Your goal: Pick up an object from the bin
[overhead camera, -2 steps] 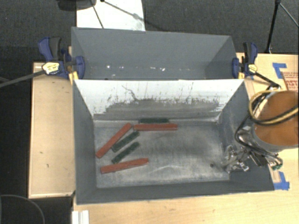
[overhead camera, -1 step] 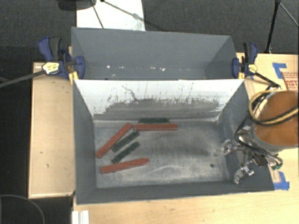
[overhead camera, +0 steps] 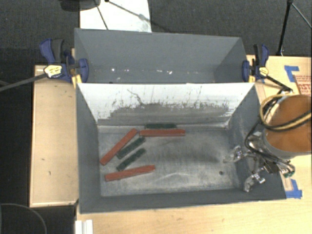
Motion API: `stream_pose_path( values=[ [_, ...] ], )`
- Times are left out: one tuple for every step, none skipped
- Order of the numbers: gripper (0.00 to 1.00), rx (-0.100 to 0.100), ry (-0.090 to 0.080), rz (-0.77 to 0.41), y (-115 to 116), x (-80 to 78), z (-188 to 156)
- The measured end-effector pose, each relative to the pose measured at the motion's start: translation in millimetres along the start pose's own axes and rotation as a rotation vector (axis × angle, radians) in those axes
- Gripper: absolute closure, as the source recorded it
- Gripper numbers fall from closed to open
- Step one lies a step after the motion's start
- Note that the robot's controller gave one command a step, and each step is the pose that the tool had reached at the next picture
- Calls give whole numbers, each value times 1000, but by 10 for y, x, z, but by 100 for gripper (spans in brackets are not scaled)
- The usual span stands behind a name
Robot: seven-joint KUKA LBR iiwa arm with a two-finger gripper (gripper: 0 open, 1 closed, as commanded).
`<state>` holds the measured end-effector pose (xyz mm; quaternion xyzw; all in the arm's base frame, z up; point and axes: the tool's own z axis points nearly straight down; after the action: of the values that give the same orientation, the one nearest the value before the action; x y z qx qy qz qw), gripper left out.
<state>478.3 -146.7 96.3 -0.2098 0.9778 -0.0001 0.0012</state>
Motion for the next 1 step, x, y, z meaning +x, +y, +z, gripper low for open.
stream_pose_path(
  values=[
    [100, 5, -9, -118, 30, -519, 228]
  ],
)
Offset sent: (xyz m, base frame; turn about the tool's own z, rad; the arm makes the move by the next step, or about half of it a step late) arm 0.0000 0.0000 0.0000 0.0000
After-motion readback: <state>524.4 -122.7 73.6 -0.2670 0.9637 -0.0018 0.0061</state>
